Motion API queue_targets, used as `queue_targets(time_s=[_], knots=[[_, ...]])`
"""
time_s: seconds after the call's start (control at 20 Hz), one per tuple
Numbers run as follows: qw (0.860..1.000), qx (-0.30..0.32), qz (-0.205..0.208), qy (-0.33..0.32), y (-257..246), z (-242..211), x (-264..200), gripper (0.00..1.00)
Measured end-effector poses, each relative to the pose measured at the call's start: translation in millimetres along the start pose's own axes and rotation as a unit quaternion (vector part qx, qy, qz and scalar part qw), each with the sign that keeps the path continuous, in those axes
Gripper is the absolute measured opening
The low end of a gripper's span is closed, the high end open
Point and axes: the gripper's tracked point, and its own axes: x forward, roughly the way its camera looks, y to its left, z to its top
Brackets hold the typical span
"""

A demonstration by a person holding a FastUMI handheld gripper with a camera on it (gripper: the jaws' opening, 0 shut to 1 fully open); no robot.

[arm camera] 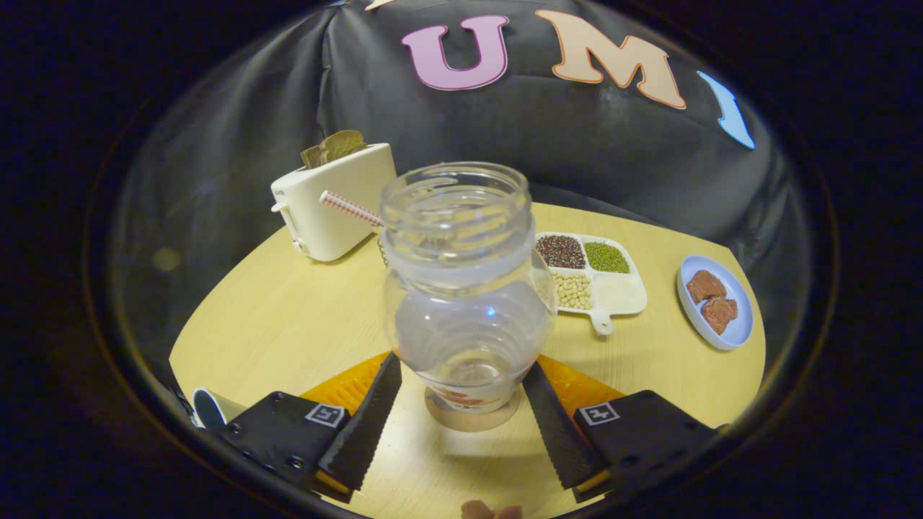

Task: Take the bottle from table, then pour the juice into the cup, finally place the bottle on the coaster

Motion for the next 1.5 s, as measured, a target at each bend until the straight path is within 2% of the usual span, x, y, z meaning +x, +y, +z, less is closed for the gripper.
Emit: queue_targets(time_s=[0.5, 0.9, 1.25, 1.5], knots=[[1.0, -0.001, -0.01, 0.016, -11.1, -38.8, -20.5, 1.0], [1.0, 0.003, -0.014, 0.0, -26.2, -64.5, -81.3, 1.0], [0.996, 0.024, -0.025, -0.081, -40.8, -26.0, -176.6, 1.0], [0.984, 0.032, -0.051, -0.165, -64.0, 39.1, -255.3, 1.0]])
